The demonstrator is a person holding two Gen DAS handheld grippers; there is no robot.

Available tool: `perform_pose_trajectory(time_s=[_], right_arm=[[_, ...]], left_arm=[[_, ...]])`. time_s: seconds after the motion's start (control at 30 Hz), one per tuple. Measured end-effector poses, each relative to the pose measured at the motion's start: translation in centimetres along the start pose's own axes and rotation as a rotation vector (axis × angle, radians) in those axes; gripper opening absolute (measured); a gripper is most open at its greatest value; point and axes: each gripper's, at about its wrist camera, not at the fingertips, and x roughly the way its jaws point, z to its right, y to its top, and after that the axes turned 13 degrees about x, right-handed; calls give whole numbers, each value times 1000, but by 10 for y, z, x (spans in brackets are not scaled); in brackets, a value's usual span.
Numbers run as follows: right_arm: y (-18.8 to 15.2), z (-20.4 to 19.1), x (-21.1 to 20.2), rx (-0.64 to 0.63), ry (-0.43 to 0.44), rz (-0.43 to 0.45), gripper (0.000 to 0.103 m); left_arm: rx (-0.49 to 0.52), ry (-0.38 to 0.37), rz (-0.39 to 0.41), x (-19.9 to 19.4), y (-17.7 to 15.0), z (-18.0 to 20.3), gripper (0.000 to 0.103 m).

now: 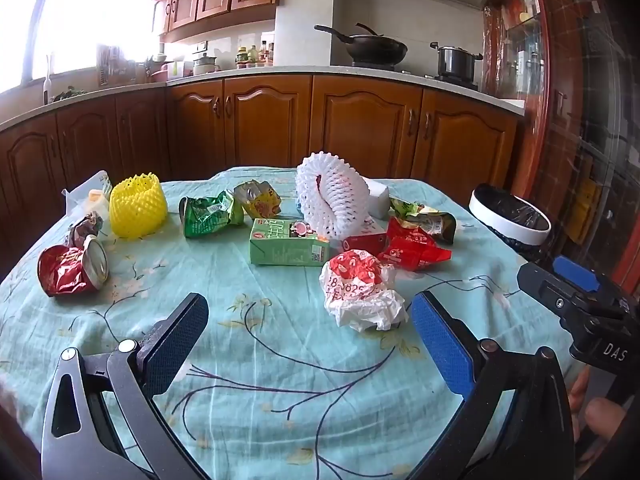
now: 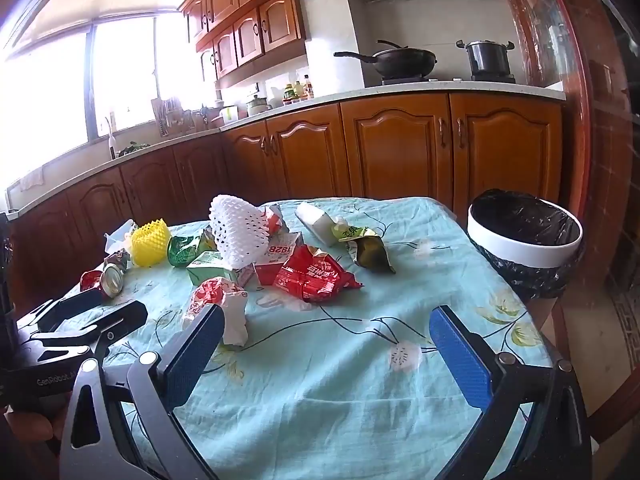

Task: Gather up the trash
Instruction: 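Move both grippers toward the crumpled white bag and red snack bag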

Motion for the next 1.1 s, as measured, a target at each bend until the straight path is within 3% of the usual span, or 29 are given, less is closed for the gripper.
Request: perform_pose_trajectory(time_s=[1.1], right_arm=[[2, 3, 9, -4, -8, -33, 103]], left_arm=[[-7, -28, -37, 14, -3, 1, 103]])
